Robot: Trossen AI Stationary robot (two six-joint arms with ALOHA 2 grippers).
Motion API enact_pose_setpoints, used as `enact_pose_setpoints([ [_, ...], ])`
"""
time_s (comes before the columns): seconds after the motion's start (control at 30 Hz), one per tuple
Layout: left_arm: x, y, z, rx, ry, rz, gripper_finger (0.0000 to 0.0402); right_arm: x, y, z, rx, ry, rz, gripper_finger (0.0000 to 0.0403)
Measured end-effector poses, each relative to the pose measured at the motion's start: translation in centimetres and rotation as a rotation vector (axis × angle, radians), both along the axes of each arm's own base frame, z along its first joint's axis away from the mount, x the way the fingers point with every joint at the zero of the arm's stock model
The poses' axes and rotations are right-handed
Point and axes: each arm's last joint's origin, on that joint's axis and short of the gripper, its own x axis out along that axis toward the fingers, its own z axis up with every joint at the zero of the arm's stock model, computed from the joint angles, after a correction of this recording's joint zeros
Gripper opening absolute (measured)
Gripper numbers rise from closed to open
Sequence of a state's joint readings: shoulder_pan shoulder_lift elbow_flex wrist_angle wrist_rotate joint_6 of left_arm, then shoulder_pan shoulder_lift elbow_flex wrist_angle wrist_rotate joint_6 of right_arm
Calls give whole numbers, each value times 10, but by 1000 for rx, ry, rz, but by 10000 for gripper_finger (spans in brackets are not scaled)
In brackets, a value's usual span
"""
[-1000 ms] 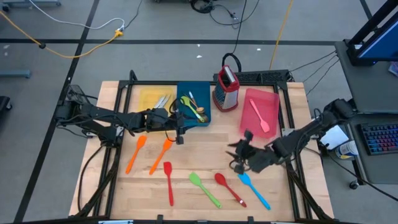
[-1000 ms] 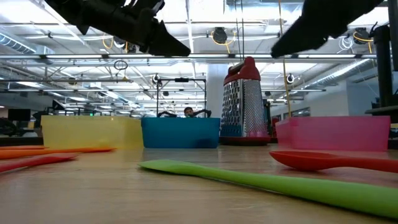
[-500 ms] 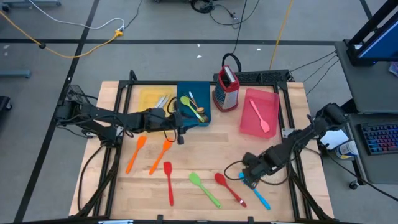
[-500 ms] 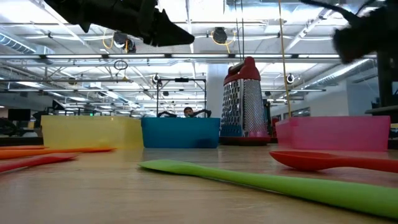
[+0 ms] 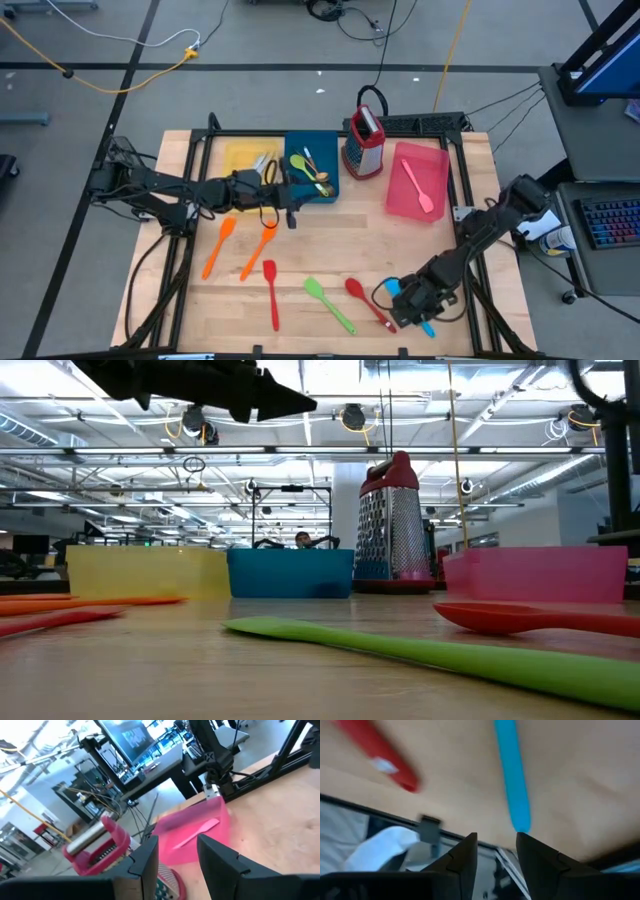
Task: Pick & Place Kitchen Items
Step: Put the blue spatula into the pink bin
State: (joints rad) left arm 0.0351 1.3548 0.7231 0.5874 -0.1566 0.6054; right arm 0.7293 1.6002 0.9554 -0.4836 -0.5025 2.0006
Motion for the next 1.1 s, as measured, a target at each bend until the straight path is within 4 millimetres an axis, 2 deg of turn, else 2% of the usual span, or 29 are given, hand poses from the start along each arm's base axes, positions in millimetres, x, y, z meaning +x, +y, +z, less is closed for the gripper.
enact_pose_setpoints([
  [0.23, 0, 3, 3, 53, -16, -4, 140, -1, 12, -21, -17, 60, 10, 130],
  [0.5, 0, 1, 2, 61, -15, -67, 141, 0, 13, -41, -61, 86, 72, 130],
  [0.8, 0, 1, 2, 44, -15, -71, 141, -3, 9, -43, -130, 53, 118, 128],
  [0.93, 0, 1, 1, 37, -3, -71, 141, -4, 7, -45, -148, 30, 139, 103],
  [1.1, 0, 1, 0, 23, 0, -70, 141, -4, 6, -46, -149, 9, 173, 37],
])
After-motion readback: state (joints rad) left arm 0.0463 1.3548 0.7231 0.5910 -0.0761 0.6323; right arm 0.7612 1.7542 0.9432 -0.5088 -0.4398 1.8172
